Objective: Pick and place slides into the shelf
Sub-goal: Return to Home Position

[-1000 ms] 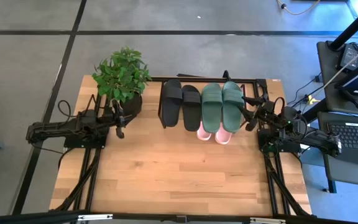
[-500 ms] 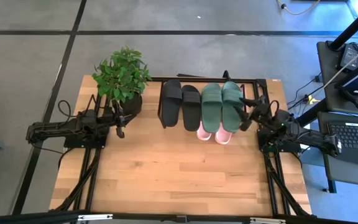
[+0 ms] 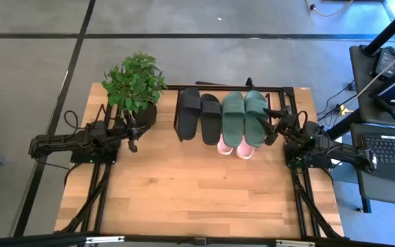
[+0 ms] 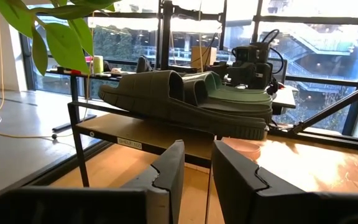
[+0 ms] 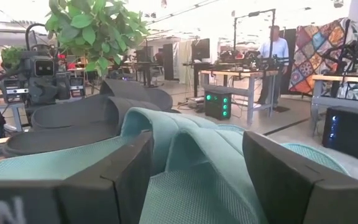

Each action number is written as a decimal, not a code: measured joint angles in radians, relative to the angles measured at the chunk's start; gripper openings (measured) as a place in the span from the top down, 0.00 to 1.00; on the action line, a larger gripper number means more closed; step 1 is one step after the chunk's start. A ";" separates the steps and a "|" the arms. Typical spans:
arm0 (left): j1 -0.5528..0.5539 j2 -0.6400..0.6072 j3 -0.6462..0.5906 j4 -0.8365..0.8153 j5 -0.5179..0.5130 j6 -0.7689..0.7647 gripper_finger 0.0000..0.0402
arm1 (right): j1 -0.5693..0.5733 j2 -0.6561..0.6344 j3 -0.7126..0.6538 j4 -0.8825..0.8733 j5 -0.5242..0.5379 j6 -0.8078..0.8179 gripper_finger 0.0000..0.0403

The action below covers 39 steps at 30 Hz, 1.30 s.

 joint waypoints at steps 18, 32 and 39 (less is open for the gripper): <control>0.000 0.000 0.000 0.000 0.000 0.000 0.81 | 0.000 0.000 0.000 -0.003 -0.001 -0.025 0.39; 0.000 0.000 0.000 0.000 0.000 0.000 0.81 | 0.000 0.000 0.000 -0.003 -0.002 -0.026 0.39; 0.000 0.000 0.000 0.000 0.000 0.000 0.81 | 0.000 0.000 -0.001 -0.003 -0.002 -0.025 0.39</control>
